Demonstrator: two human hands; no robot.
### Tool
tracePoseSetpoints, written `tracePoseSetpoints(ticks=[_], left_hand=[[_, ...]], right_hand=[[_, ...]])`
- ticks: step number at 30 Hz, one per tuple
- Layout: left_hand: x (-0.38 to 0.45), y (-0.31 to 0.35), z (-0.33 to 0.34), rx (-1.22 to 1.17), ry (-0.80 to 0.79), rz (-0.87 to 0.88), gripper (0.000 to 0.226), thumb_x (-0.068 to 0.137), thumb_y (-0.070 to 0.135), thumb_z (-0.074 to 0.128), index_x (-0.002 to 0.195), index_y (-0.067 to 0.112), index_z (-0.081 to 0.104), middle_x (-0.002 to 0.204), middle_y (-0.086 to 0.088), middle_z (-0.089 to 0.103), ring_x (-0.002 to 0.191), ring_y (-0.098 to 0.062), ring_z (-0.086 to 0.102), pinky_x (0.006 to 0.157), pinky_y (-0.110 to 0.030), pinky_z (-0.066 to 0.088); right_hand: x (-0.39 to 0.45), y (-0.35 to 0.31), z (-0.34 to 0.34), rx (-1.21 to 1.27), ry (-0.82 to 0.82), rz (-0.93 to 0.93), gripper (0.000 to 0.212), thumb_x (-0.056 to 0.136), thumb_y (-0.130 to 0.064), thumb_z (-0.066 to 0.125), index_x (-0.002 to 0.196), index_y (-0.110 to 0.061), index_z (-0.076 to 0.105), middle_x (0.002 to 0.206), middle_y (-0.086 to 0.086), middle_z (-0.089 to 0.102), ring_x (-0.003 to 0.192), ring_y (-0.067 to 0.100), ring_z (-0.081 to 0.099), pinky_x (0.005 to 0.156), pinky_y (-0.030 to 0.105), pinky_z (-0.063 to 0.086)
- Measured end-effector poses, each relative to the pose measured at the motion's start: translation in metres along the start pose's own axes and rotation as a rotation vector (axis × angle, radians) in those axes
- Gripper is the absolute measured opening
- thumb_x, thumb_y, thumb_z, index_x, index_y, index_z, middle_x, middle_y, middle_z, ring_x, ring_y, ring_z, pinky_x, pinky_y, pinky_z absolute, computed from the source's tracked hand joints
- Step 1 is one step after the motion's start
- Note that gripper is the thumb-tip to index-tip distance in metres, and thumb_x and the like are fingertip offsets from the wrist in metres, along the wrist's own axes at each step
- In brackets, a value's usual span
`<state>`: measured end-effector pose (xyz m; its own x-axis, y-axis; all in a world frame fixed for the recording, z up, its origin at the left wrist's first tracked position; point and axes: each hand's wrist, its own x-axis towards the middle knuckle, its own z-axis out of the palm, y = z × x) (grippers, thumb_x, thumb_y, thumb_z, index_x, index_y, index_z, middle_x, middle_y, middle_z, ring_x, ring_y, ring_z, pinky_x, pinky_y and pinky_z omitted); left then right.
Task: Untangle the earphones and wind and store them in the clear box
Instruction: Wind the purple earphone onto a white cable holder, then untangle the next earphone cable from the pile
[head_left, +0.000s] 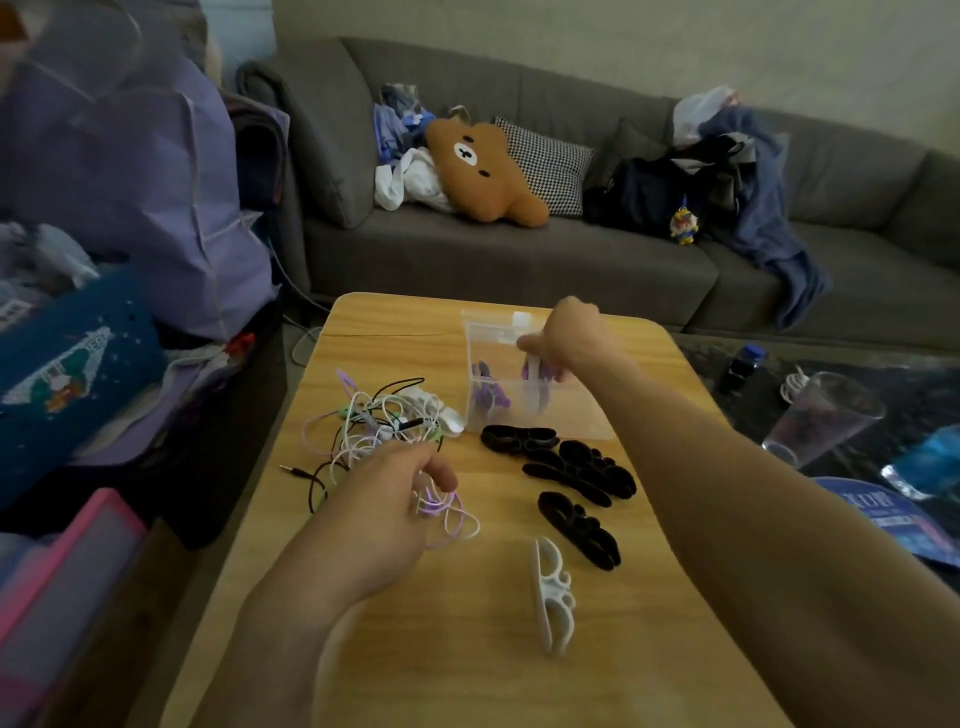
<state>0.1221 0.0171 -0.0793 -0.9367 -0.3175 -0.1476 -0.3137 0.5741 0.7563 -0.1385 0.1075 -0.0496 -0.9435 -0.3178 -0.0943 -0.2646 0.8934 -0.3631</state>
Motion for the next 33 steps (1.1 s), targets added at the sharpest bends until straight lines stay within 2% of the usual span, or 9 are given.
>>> tracePoseSetpoints(ticks=[5,8,12,16,19,22,25,29,33], left_hand=[[0.001,-0.005,-0.005,0.141,0.113,-0.053,0.035,0.093,-0.002,0.049,0.087,0.031,0.057,0.114,0.009,0.05,0.096,-0.012,0.055,0.073,-0.031,0.047],[-0.001,-0.007,-0.011,0.15,0.146,-0.086,0.019,0.101,0.013,0.046,0.094,0.028,0.055,0.118,0.005,0.047,0.086,-0.01,0.055,0.072,-0.029,0.044],[-0.008,-0.007,-0.014,0.183,0.099,-0.157,0.007,0.103,0.026,0.044,0.108,0.024,0.048,0.136,-0.001,0.029,0.102,-0.017,0.055,0.08,-0.028,0.043],[-0.017,-0.005,-0.021,0.198,0.072,-0.217,0.023,0.101,0.038,0.05,0.117,0.022,0.051,0.126,0.001,0.046,0.07,-0.024,0.066,0.072,-0.042,0.059],[-0.02,-0.005,-0.031,0.005,0.256,-0.146,0.014,0.096,0.034,0.061,0.107,0.025,0.06,0.103,0.008,0.062,0.054,-0.019,0.069,0.055,-0.041,0.06],[-0.011,-0.011,-0.033,-0.051,0.553,0.019,0.005,0.093,0.025,0.066,0.09,0.028,0.063,0.084,0.011,0.068,0.051,-0.006,0.065,0.051,-0.027,0.052],[0.009,-0.026,-0.026,0.034,0.692,0.081,0.018,0.089,0.029,0.071,0.105,0.024,0.065,0.1,0.005,0.067,0.078,-0.005,0.061,0.067,-0.021,0.045],[0.033,-0.048,-0.006,0.306,0.379,-0.024,0.072,0.085,0.047,0.071,0.146,0.024,0.04,0.147,-0.004,0.04,0.134,-0.025,0.036,0.109,-0.044,0.035],[0.041,-0.053,0.012,0.247,0.25,0.009,0.047,0.085,0.037,0.074,0.127,0.022,0.058,0.125,-0.001,0.06,0.114,-0.02,0.057,0.094,-0.034,0.047]], right_hand=[[0.009,-0.023,0.028,-0.198,-0.224,0.015,0.047,0.089,-0.052,0.069,0.072,-0.01,0.06,0.074,0.005,0.062,0.064,0.018,0.057,0.066,0.029,0.049],[0.01,-0.025,0.029,-0.102,-0.252,0.023,0.032,0.096,-0.033,0.063,0.077,-0.007,0.058,0.086,0.01,0.063,0.069,0.02,0.059,0.063,0.027,0.049],[0.007,-0.019,0.016,-0.022,-0.194,0.034,0.024,0.1,-0.023,0.058,0.084,-0.005,0.055,0.105,0.015,0.068,0.084,0.026,0.068,0.074,0.03,0.058],[-0.006,-0.009,0.002,-0.146,-0.17,-0.04,0.034,0.1,-0.033,0.057,0.109,-0.001,0.063,0.111,0.01,0.066,0.093,0.025,0.063,0.077,0.032,0.051],[-0.029,-0.01,-0.009,-0.034,0.011,-0.174,0.034,0.1,-0.029,0.055,0.125,-0.009,0.066,0.12,0.008,0.069,0.1,0.022,0.065,0.076,0.026,0.047],[-0.071,-0.014,-0.011,0.135,0.134,-0.345,0.022,0.102,-0.026,0.054,0.118,-0.018,0.067,0.105,-0.005,0.069,0.076,-0.001,0.059,0.053,0.006,0.041],[-0.109,-0.012,0.012,0.23,0.057,-0.502,0.02,0.101,-0.027,0.057,0.118,-0.019,0.066,0.099,-0.011,0.063,0.077,-0.006,0.055,0.076,0.012,0.053],[-0.125,0.004,0.066,0.229,-0.116,-0.545,0.051,0.096,-0.044,0.06,0.144,-0.032,0.047,0.125,-0.004,0.052,0.092,0.004,0.062,0.088,0.027,0.054],[-0.135,0.017,0.1,0.217,-0.112,-0.616,0.045,0.093,-0.045,0.066,0.134,-0.03,0.057,0.121,-0.007,0.053,0.102,0.008,0.058,0.091,0.026,0.051]])
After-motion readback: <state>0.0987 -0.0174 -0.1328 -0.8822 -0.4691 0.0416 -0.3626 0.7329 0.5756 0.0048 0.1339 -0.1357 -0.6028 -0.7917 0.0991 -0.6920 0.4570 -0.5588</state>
